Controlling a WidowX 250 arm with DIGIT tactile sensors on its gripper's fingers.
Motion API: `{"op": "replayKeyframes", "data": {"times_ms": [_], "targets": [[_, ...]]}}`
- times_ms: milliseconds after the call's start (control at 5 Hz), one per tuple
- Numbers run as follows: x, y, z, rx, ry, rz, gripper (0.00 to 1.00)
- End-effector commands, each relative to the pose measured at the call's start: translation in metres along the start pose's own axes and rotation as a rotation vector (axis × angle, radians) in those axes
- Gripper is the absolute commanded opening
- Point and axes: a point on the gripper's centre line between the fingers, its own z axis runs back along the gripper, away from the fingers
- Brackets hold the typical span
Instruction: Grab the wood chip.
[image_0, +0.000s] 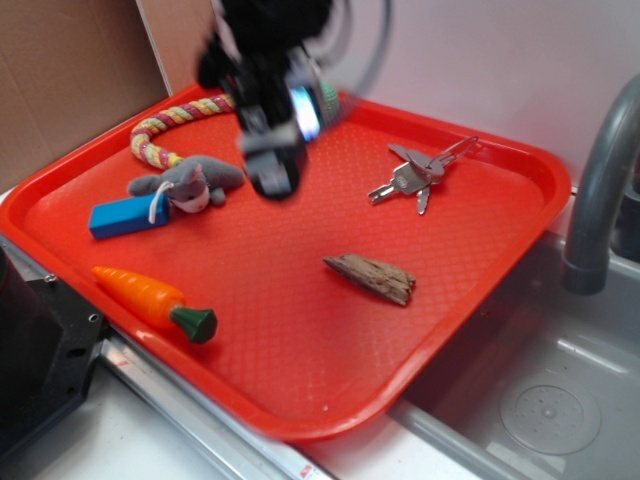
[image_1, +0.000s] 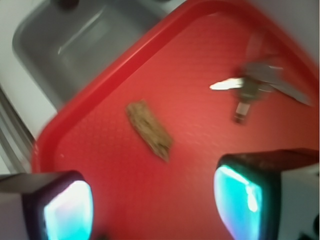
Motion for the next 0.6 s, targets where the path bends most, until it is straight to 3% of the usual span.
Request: {"op": "replayKeyframes", "data": {"times_ms": [0, 200, 400], "targets": [[0.040, 0.009, -0.031, 0.109, 0.087, -0.482, 1.00], [0.059, 0.006, -0.042, 0.120, 0.145, -0.537, 1.00], [0.064, 0.005, -0.056, 0.071, 0.172, -0.552, 1.00]]}}
